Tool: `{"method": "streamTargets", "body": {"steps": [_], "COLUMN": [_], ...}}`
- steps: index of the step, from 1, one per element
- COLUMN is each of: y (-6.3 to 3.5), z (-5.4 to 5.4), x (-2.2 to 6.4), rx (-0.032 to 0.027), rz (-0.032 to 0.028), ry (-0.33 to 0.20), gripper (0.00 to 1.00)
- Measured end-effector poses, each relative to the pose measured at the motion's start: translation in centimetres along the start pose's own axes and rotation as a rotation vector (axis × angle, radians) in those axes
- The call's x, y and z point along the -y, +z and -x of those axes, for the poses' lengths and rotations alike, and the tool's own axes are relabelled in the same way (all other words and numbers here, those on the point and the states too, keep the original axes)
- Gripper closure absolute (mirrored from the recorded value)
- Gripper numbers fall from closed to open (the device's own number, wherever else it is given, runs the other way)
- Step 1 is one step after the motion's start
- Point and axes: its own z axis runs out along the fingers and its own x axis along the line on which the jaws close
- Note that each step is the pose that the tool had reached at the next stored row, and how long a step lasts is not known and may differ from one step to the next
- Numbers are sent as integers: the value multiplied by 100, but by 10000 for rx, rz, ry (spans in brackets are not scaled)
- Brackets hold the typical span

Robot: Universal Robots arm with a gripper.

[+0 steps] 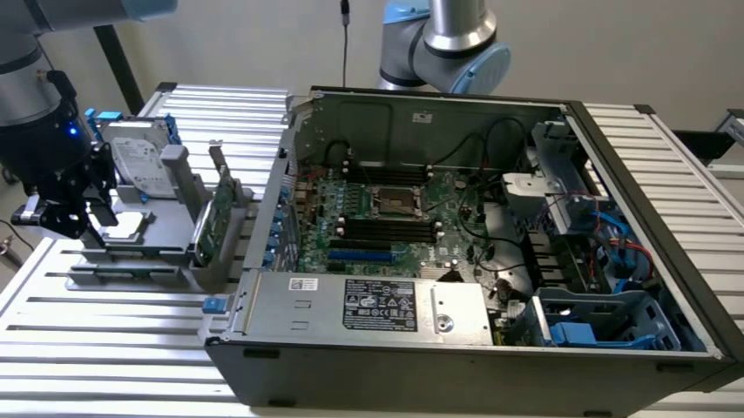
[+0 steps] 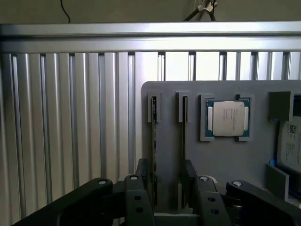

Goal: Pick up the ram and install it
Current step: 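Pick up the ram and move it above insertion slot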

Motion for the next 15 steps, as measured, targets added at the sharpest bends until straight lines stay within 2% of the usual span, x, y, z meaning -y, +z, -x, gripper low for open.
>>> {"method": "streamTargets", "body": {"steps": [15], "y": [2], "z": [-4], "x": [0], "rx": [8], "rz": [0], "ry": [-1], "gripper": [58]}}
